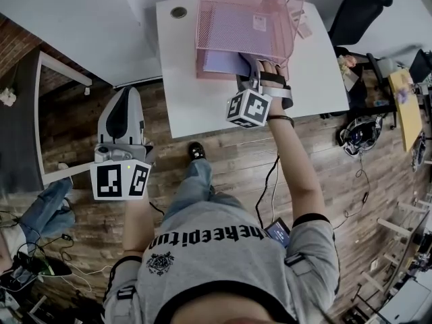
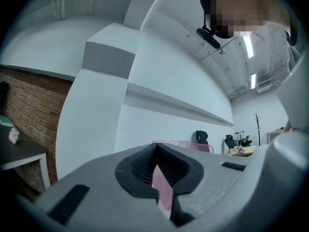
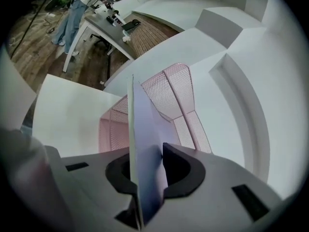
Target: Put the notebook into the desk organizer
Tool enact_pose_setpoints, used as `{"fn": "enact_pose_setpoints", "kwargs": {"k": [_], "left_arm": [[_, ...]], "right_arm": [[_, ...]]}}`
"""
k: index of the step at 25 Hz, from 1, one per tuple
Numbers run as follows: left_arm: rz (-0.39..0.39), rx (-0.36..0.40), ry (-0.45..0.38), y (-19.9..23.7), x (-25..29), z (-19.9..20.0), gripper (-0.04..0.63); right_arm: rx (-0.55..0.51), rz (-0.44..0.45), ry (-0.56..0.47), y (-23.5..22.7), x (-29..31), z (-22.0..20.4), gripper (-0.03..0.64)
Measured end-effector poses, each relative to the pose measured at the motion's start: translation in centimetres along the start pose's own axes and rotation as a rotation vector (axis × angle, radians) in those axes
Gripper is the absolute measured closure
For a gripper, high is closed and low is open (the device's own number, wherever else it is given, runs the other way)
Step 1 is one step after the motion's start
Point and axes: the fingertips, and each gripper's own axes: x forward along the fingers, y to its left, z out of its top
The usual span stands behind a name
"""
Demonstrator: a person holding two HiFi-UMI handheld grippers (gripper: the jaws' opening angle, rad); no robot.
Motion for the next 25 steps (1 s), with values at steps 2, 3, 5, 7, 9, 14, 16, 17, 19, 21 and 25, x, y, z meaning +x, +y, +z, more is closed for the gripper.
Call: {"fn": "enact_pose_setpoints", "kwargs": {"k": [2, 3, 5, 7, 9, 14, 16, 17, 19, 21, 25], "left_arm": [[-0.004, 0.001, 0.000, -0.2, 0.1, 0.0, 0.592], [-0.006, 0.002, 0.000, -0.3, 0.1, 0.0, 0.592], [-0.010, 0.003, -0.001, -0.7, 0.2, 0.1, 0.592], [-0.013, 0.004, -0.003, -1.1, 0.3, 0.2, 0.592], [-0.016, 0.004, -0.004, -1.4, 0.3, 0.2, 0.591], [-0.016, 0.005, -0.001, -1.7, 0.3, 0.4, 0.592], [-0.015, 0.005, 0.001, -1.8, 0.4, 0.4, 0.592], [-0.016, 0.005, 0.001, -1.8, 0.4, 0.4, 0.592], [-0.020, 0.006, 0.000, -2.0, 0.5, 0.4, 0.592], [-0.022, 0.005, -0.002, -2.1, 0.6, 0.4, 0.592], [-0.026, 0.001, -0.004, -2.4, 0.7, 0.3, 0.592]], "right_arm": [[0.022, 0.030, -0.013, 0.2, -0.3, 0.1, 0.552], [0.030, 0.043, -0.019, 0.3, -0.4, 0.2, 0.543], [0.037, 0.065, -0.029, 0.4, -0.8, 0.2, 0.517], [0.035, 0.082, -0.033, 0.6, -1.1, 0.1, 0.497], [0.033, 0.104, -0.033, 0.8, -1.2, 0.0, 0.479], [0.024, 0.158, -0.025, 1.9, -1.6, -0.6, 0.417], [0.006, 0.165, -0.020, 2.6, -1.6, -0.8, 0.417], [-0.002, 0.167, -0.017, 2.9, -1.6, -0.9, 0.417], [-0.011, 0.166, -0.014, 3.5, -1.7, -1.0, 0.417], [-0.006, 0.160, -0.019, 3.7, -1.9, -1.0, 0.417], [0.005, 0.140, -0.042, 3.5, -2.8, -0.5, 0.417]]}}
